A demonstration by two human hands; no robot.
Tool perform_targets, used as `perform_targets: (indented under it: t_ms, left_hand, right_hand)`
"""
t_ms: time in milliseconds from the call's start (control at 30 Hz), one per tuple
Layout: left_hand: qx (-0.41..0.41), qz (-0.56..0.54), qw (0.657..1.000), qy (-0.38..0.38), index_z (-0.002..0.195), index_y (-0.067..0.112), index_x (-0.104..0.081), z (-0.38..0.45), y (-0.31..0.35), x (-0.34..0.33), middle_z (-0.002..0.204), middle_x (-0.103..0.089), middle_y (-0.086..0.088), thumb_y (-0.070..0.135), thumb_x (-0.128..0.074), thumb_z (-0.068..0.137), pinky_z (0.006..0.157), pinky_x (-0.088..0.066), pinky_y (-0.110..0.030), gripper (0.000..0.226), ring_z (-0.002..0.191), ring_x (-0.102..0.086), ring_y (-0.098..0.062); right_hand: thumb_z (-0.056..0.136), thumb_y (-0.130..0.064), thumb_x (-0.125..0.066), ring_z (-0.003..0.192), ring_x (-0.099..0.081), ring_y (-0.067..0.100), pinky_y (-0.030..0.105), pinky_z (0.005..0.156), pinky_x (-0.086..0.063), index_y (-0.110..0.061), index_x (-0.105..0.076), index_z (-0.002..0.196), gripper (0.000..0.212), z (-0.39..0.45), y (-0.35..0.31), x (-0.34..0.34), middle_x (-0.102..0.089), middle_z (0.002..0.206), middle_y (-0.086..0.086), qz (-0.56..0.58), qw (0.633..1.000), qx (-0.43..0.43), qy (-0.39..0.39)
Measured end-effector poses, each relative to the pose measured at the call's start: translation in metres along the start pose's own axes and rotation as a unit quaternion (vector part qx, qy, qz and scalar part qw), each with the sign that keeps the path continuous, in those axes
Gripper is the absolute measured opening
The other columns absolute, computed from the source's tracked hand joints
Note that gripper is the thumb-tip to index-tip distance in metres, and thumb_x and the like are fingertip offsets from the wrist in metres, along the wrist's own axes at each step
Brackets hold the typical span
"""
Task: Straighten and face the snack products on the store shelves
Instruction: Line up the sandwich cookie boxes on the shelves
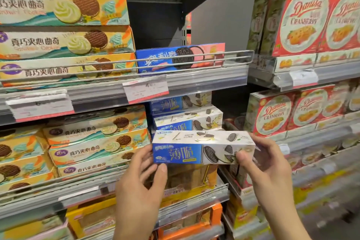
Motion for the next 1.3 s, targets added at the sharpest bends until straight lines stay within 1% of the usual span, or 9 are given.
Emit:
perform_targets:
  t_ms: [167, 300, 433, 600, 733, 900, 1000, 1133, 1300]
  left_hand:
    - [0.012, 0.081, 0.995, -0.051, 0.142, 0.063, -0.021, 0.007, 0.011, -0.023, 0.132, -0.036, 0.047, 0.031, -0.067, 0.094, 0.110, -0.042, -0.034, 0.073, 0.126, -0.050, 0.007]
    - [0.003, 0.129, 0.990, -0.048, 0.154, 0.056, -0.003, 0.022, 0.023, -0.033, 0.155, -0.025, 0.034, 0.041, -0.063, 0.095, 0.119, -0.035, -0.042, 0.086, 0.141, -0.036, -0.002]
    - [-0.015, 0.160, 0.987, -0.021, 0.158, 0.047, -0.007, 0.042, 0.026, -0.033, 0.155, -0.031, 0.027, 0.042, -0.064, 0.094, 0.118, -0.036, -0.043, 0.086, 0.141, -0.039, -0.008]
    - [-0.018, 0.184, 0.983, -0.003, 0.158, 0.041, -0.016, 0.055, 0.022, -0.037, 0.151, -0.042, 0.022, 0.038, -0.064, 0.094, 0.117, -0.038, -0.042, 0.080, 0.138, -0.042, -0.008]
    - [-0.023, 0.235, 0.972, 0.005, 0.161, 0.039, 0.000, 0.058, 0.018, -0.046, 0.165, -0.025, 0.017, 0.043, -0.062, 0.095, 0.123, -0.027, -0.039, 0.090, 0.150, -0.024, -0.009]
    - [-0.002, 0.265, 0.964, 0.007, 0.155, 0.043, 0.021, 0.057, 0.015, -0.053, 0.168, -0.010, 0.017, 0.050, -0.058, 0.095, 0.125, -0.024, -0.038, 0.099, 0.154, -0.015, -0.010]
    - [-0.011, 0.253, 0.967, 0.012, 0.159, 0.042, 0.009, 0.060, 0.017, -0.056, 0.167, -0.017, 0.017, 0.050, -0.058, 0.094, 0.124, -0.026, -0.043, 0.094, 0.153, -0.019, -0.009]
    - [-0.015, 0.250, 0.968, 0.011, 0.159, 0.043, 0.007, 0.060, 0.017, -0.059, 0.163, -0.027, 0.018, 0.050, -0.057, 0.095, 0.121, -0.031, -0.045, 0.091, 0.150, -0.027, -0.009]
    - [0.007, 0.205, 0.979, 0.017, 0.156, 0.053, 0.001, 0.061, 0.013, -0.056, 0.143, -0.047, 0.031, 0.041, -0.062, 0.095, 0.111, -0.044, -0.040, 0.088, 0.129, -0.049, 0.004]
  right_hand:
    - [0.090, -0.012, -0.072, 0.121, -0.059, 0.001, 0.008, 0.089, -0.048, -0.019, -0.064, 0.130, 0.041, 0.028, 0.001, -0.007, -0.057, 0.136, -0.010, -0.107, 0.990, 0.080, 0.042]
    - [0.096, -0.019, -0.068, 0.111, -0.060, 0.005, 0.009, 0.088, -0.046, -0.017, -0.059, 0.139, 0.044, 0.064, 0.005, -0.022, -0.061, 0.124, -0.001, -0.178, 0.975, 0.128, 0.019]
    - [0.096, -0.018, -0.068, 0.117, -0.061, 0.011, 0.040, 0.098, -0.053, -0.021, -0.055, 0.142, 0.048, 0.095, 0.021, -0.037, -0.061, 0.128, -0.007, -0.193, 0.972, 0.134, -0.017]
    - [0.095, -0.016, -0.068, 0.120, -0.063, 0.017, 0.046, 0.103, -0.050, -0.021, -0.052, 0.145, 0.053, 0.121, 0.034, -0.048, -0.062, 0.135, -0.004, -0.211, 0.969, 0.127, -0.038]
    - [0.092, -0.020, -0.072, 0.117, -0.063, 0.018, 0.025, 0.097, -0.043, -0.017, -0.054, 0.143, 0.054, 0.134, 0.044, -0.051, -0.068, 0.127, -0.002, -0.262, 0.956, 0.098, -0.091]
    - [0.094, -0.028, -0.069, 0.109, -0.063, 0.006, 0.014, 0.085, -0.040, -0.022, -0.057, 0.139, 0.047, 0.139, 0.052, -0.048, -0.070, 0.122, -0.007, -0.250, 0.958, 0.093, -0.102]
    - [0.095, -0.027, -0.069, 0.094, -0.062, -0.011, -0.002, 0.077, -0.037, -0.020, -0.059, 0.136, 0.043, 0.144, 0.056, -0.047, -0.072, 0.116, -0.006, -0.232, 0.965, 0.075, -0.095]
    - [0.094, -0.028, -0.070, 0.088, -0.058, -0.024, -0.003, 0.074, -0.038, -0.021, -0.059, 0.134, 0.042, 0.146, 0.057, -0.045, -0.072, 0.109, -0.009, -0.220, 0.969, 0.071, -0.092]
    - [0.094, -0.030, -0.071, 0.102, -0.066, -0.001, -0.001, 0.075, -0.042, -0.024, -0.056, 0.138, 0.047, 0.143, 0.061, -0.043, -0.069, 0.120, -0.010, -0.210, 0.968, 0.075, -0.115]
Point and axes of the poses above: each hand's wrist, its own z-axis towards the middle knuckle, its own x-axis out of the back of the hand, y = z × x, the point moved 3 cm from there along z, towards the middle knuckle
